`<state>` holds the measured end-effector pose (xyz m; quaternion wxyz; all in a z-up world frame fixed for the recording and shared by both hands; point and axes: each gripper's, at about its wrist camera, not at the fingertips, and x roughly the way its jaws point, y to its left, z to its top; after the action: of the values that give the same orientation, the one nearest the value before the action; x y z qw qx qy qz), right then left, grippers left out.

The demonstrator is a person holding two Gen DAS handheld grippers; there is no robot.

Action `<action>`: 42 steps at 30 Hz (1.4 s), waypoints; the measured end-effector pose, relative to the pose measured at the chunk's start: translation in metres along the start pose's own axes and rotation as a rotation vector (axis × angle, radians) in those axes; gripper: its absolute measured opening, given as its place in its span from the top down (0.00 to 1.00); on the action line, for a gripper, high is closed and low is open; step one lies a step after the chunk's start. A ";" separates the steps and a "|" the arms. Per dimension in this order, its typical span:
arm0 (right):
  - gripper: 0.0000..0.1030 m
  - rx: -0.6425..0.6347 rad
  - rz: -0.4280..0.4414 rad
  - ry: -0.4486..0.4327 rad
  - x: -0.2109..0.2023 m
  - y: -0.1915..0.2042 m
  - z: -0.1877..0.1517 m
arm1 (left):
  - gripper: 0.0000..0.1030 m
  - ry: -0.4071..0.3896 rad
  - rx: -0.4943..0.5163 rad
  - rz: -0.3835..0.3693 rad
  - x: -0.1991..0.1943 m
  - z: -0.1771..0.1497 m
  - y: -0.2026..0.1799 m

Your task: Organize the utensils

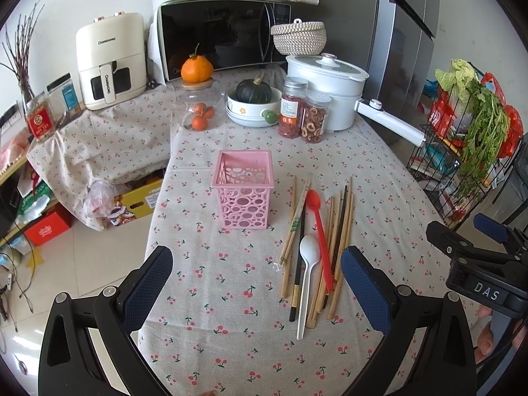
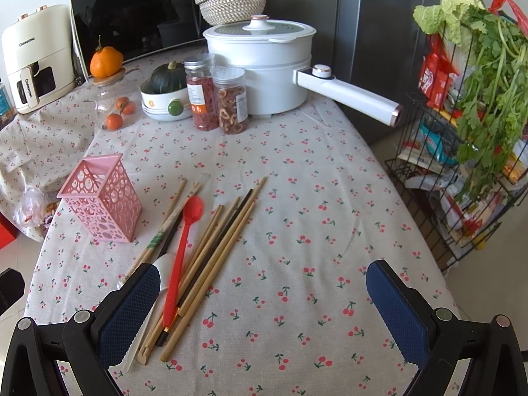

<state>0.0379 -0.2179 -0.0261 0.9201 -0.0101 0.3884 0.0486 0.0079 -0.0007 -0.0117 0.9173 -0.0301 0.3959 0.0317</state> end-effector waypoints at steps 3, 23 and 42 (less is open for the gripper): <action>0.00 0.002 -0.006 -0.006 -0.001 -0.003 0.002 | 0.00 0.034 -0.018 -0.041 0.009 0.002 0.003; 0.07 0.236 0.159 0.293 0.079 -0.083 0.039 | 0.57 0.405 -0.052 -0.218 0.130 0.046 -0.086; 0.21 0.274 0.169 0.458 0.158 -0.118 0.030 | 0.91 0.488 0.094 0.006 0.244 0.056 -0.115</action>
<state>0.1803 -0.3207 -0.1203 0.7937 0.1360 0.5889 0.0688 0.2247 -0.1025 -0.1480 0.7947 0.0071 0.6070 0.0078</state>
